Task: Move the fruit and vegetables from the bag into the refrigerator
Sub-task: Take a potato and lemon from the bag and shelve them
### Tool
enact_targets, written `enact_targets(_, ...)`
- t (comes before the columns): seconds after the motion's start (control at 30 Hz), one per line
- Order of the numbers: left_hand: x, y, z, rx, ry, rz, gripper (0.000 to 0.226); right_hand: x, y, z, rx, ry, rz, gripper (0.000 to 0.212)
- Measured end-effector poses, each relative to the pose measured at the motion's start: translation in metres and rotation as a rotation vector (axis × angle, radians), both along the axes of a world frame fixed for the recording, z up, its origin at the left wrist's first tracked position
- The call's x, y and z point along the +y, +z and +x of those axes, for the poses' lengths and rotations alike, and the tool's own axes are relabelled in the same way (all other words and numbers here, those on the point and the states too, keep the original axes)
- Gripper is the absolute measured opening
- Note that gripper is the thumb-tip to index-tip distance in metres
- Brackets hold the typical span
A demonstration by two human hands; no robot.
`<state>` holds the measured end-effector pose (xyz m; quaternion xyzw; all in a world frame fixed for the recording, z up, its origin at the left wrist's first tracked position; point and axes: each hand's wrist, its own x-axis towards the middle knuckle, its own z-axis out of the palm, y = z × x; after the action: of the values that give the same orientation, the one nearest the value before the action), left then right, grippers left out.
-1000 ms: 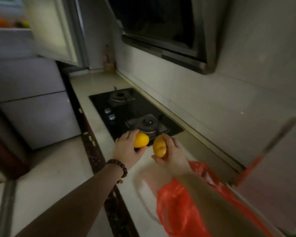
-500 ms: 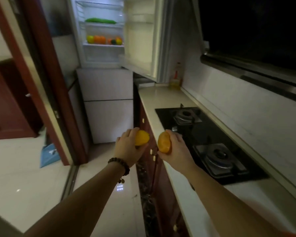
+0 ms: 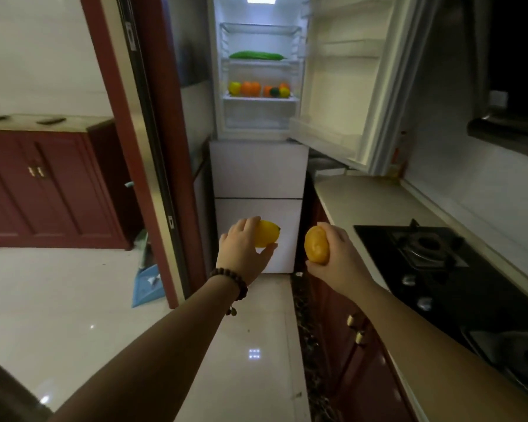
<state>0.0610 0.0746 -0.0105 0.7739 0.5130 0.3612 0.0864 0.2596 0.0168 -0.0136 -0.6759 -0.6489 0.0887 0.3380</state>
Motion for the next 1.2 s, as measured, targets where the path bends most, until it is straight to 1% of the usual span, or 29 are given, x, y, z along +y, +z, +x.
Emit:
enact_targets(0.27, 0.121, 0.008, 0.003, 0.009, 0.053, 0.037, 0.058, 0.130, 0.015, 0.006, -0.014, 0.050, 0.009, 0.086)
enact_targets(0.6, 0.307, 0.042, 0.054, 0.000, 0.111, 0.070, 0.056, 0.325, 0.044, 0.064, -0.013, 0.106, 0.063, 0.083)
enact_targets(0.73, 0.369, 0.056, 0.068, -0.024, 0.106, 0.092, 0.061, 0.395, 0.058, 0.079, -0.008, 0.130, 0.076, 0.084)
enact_targets(0.8, 0.399, 0.059, 0.070, -0.037, 0.112, 0.100, 0.062, 0.427, 0.061, 0.082, -0.022, 0.138, 0.087, 0.086)
enact_targets(0.97, 0.478, 0.061, 0.068, -0.041, 0.131, 0.103, 0.056, 0.506, 0.065, 0.080, -0.049, 0.156, 0.083, 0.086)
enact_targets(1.2, 0.607, 0.067, 0.062, -0.036, 0.094, 0.136, 0.053, 0.629, 0.065, 0.069, -0.052, 0.151, 0.128, 0.086)
